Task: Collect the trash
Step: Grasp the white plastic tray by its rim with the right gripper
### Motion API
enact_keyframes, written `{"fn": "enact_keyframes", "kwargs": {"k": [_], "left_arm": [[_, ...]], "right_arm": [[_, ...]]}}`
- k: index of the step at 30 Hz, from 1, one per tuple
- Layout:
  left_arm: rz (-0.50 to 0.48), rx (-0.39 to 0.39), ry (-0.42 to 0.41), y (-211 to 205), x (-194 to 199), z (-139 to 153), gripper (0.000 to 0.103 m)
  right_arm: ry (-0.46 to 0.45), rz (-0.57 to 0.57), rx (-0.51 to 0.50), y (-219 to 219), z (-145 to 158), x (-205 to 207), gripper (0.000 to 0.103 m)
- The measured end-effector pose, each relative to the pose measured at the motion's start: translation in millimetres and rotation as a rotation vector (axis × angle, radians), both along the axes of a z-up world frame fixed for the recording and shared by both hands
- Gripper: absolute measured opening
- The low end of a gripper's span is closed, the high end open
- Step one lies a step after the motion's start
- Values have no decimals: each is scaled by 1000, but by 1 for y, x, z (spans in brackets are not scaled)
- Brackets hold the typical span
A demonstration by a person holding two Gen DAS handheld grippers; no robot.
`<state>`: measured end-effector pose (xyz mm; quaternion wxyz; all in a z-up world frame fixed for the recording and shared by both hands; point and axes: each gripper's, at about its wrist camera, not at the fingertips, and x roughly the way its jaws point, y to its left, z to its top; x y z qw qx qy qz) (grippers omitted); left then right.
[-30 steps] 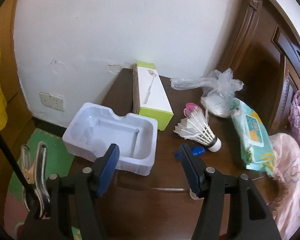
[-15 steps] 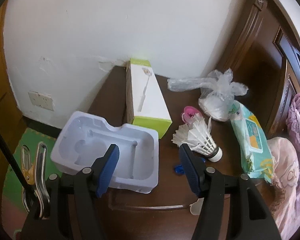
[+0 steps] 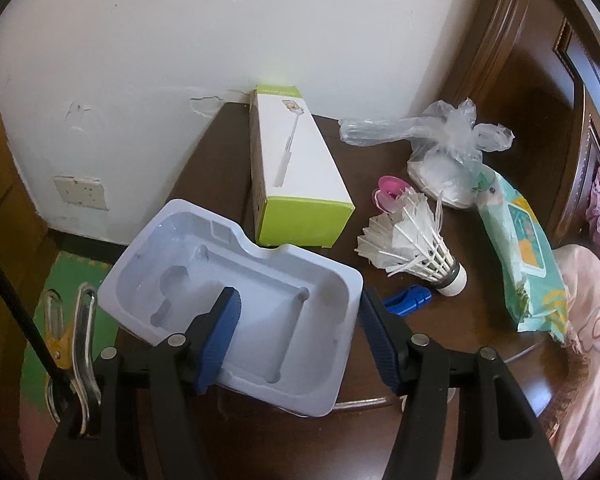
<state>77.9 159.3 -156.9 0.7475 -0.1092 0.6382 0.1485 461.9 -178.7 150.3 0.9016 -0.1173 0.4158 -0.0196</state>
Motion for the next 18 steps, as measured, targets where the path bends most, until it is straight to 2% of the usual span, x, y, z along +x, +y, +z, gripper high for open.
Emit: {"fn": "enact_keyframes", "kwargs": {"k": [6,7,8,18], "left_arm": [[-3,6,2,-1,0,-1,10],[-4,7,3,-1,0,-1,10],[-5,8,4,-1,0,-1,10],[-14,17,11,-5,3,0,10]], "right_arm": [[-22,14,17,-2,2,-10,52],[-27,18,20,-2,2,-12,43],[-33,22,17,-2,4,-13,25],[-31,57,19,-5,7,-17,27]]}}
